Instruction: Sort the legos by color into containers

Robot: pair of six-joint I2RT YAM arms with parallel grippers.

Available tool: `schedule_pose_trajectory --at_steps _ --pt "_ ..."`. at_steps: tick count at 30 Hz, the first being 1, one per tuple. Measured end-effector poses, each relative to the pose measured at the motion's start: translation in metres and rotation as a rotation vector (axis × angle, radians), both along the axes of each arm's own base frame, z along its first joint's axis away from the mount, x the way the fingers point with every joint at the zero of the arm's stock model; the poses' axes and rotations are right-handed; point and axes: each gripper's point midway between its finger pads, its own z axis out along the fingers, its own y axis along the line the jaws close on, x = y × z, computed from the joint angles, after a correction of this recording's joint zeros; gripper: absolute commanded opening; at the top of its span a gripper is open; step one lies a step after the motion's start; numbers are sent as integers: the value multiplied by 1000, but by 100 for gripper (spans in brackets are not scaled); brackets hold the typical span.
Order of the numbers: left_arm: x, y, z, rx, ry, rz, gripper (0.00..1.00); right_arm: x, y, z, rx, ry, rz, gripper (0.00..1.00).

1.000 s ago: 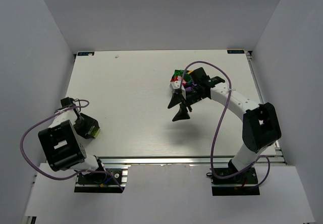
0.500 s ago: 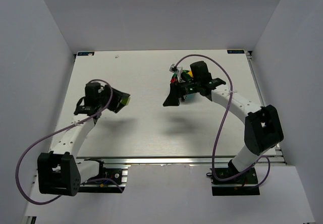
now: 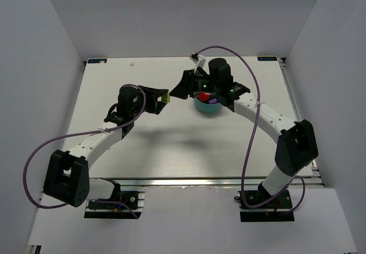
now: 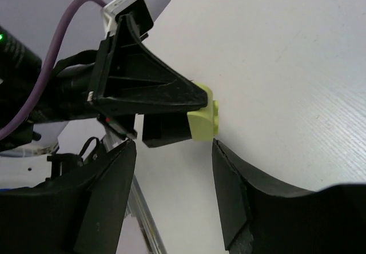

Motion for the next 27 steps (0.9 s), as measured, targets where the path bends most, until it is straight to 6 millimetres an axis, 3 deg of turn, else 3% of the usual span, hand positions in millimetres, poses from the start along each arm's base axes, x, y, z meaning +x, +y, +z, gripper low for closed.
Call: schedule_pose_trajectory --at_steps 9,13,19,23,24,25,27 --pt "4 -13 30 -122 -58 22 15 17 5 -8 -12 -34 -65 58" --pt "5 -15 34 -145 -69 28 15 26 11 -21 -32 -30 -71 58" --pt "5 -14 30 -160 -60 49 14 31 20 -22 -37 -50 -62 53" --pt "6 -13 30 -168 -62 57 15 30 22 -21 -34 -59 -52 44" --pt "6 -13 30 -169 -61 58 15 29 23 -20 -34 -61 -48 36" --pt "6 -13 29 -168 -60 60 19 28 24 -21 -33 -65 -36 28" --pt "6 -13 28 -169 -55 64 30 27 25 -22 -37 -79 -24 21"
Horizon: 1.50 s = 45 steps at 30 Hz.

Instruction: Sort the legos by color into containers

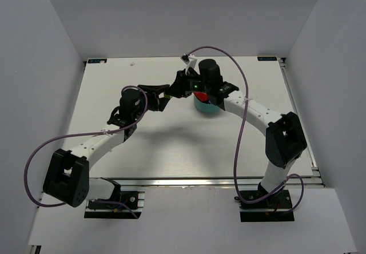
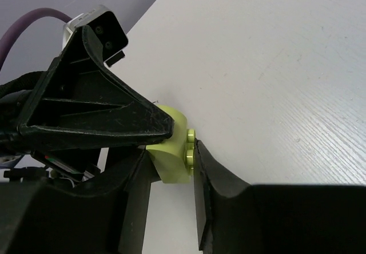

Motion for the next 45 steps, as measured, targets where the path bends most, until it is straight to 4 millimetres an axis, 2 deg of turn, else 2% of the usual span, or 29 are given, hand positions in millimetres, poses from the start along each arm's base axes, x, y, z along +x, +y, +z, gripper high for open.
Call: schedule_pose_trajectory --at_steps 1,2,4,5,6,7,8,13,18,22,24,27,31,39,45 --pt "0 0 -1 0 3 1 39 0 0 0 -3 -9 6 17" --pt "0 0 -1 1 4 2 59 0 0 0 -3 -14 11 9" --pt "0 1 0 2 0 3 71 0 1 0 -3 -26 17 1" --pt "0 1 0 9 -4 5 77 0 1 1 -1 -39 20 0" --pt "-1 2 0 17 -7 5 87 1 1 2 1 -48 21 0" --pt "-2 3 1 29 -14 6 90 1 -1 1 -2 -61 23 0" --pt "-3 4 1 41 -17 7 98 1 -5 1 -6 -75 21 0" --pt "-7 16 3 125 -33 21 98 8 -35 4 -34 -158 -4 0" --pt "-5 39 11 243 -53 55 98 21 -84 13 -80 -281 -57 0" --pt "-14 58 13 335 -60 78 98 42 -132 19 -162 -410 -137 0" --pt "-21 65 13 369 -61 82 98 54 -149 17 -202 -440 -177 0" --pt "-31 74 17 409 -72 84 98 66 -169 3 -271 -445 -217 0" --pt "-42 85 15 472 -78 95 98 76 -176 -20 -337 -420 -237 0" --pt "-65 101 -15 540 -17 105 98 92 -185 -68 -440 -347 -258 0" --pt "-70 106 -18 548 -9 117 98 103 -186 -78 -462 -335 -268 0"
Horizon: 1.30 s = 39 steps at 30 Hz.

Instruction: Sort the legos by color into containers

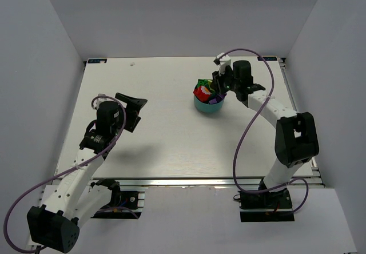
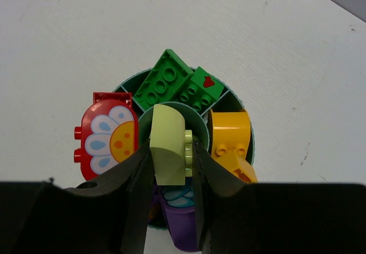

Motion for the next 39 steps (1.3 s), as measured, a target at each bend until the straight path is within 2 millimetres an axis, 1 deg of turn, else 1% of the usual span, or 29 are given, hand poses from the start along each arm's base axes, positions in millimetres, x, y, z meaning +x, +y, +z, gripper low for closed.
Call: schedule_pose_trajectory --at_steps 2,3,5,6,8,9,10,12,14,15,22,24,25,26,27,28,30,32,34,37,39 --pt "0 0 -1 2 4 1 98 4 1 0 0 -1 -3 7" --pt "-1 0 -1 2 6 0 98 5 1 0 0 -3 -3 13" --pt "-1 0 -1 3 5 0 98 8 2 2 2 -6 -2 20" --pt "-1 0 -2 4 6 -1 98 9 3 2 2 -7 -2 27" --pt "-1 0 -2 5 6 -1 98 12 4 4 4 -11 -3 35" --pt "-1 0 -2 6 6 -1 98 13 4 3 4 -10 -3 44" --pt "-1 0 -2 6 6 -1 98 14 4 2 5 -7 -4 47" --pt "-1 1 -2 9 7 -2 98 15 5 0 6 -2 -5 52" --pt "-1 1 -3 10 8 -2 98 15 5 -2 6 4 -5 54" --pt "-1 1 -3 10 8 -2 98 15 5 -3 6 5 -6 57" --pt "-1 1 -3 14 10 -3 98 15 6 -3 11 9 -7 56" --pt "-1 1 -4 22 9 -6 98 14 6 -1 15 9 1 62" --pt "-2 1 -5 29 10 -9 98 12 7 2 17 6 11 66" --pt "-2 2 -6 38 11 -13 98 12 8 7 17 0 20 80" --pt "-3 3 -7 45 12 -15 98 10 8 12 19 -3 26 88" --pt "-3 3 -8 56 14 -19 98 8 8 17 13 -6 43 89" --pt "-4 5 -9 81 16 -24 98 7 9 41 20 -45 62 89" --pt "-4 8 -8 111 7 -28 98 0 7 64 30 -75 80 89" --pt "-3 10 -5 144 -9 -33 98 -13 3 87 36 -105 95 89" --pt "-5 14 1 193 -43 -46 98 -37 -5 120 47 -139 104 89" --pt "-6 16 6 224 -74 -57 98 -54 -10 136 51 -149 114 89"
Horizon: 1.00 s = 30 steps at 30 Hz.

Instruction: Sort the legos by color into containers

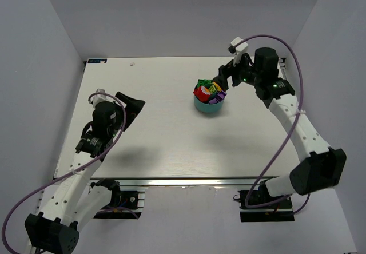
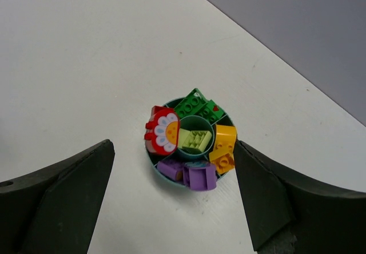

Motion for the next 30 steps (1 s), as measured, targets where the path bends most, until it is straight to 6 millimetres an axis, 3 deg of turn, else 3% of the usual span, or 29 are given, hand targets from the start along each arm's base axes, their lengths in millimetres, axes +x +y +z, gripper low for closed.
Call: schedule_pose_trajectory --at_steps 4,8,14,22,30 --pt "-1 1 11 45 -59 -27 98 -31 -12 14 13 17 -19 89" --pt "-4 1 21 76 -105 -60 98 -51 -28 -5 19 109 -98 89" --pt "-14 1 39 97 -182 -92 98 -64 -57 -36 -3 219 -269 89" --pt "-31 4 61 83 -261 -100 98 -79 -80 -35 -15 212 -379 89" --pt "-44 7 70 79 -299 -105 98 -99 -90 -51 -27 229 -399 89"
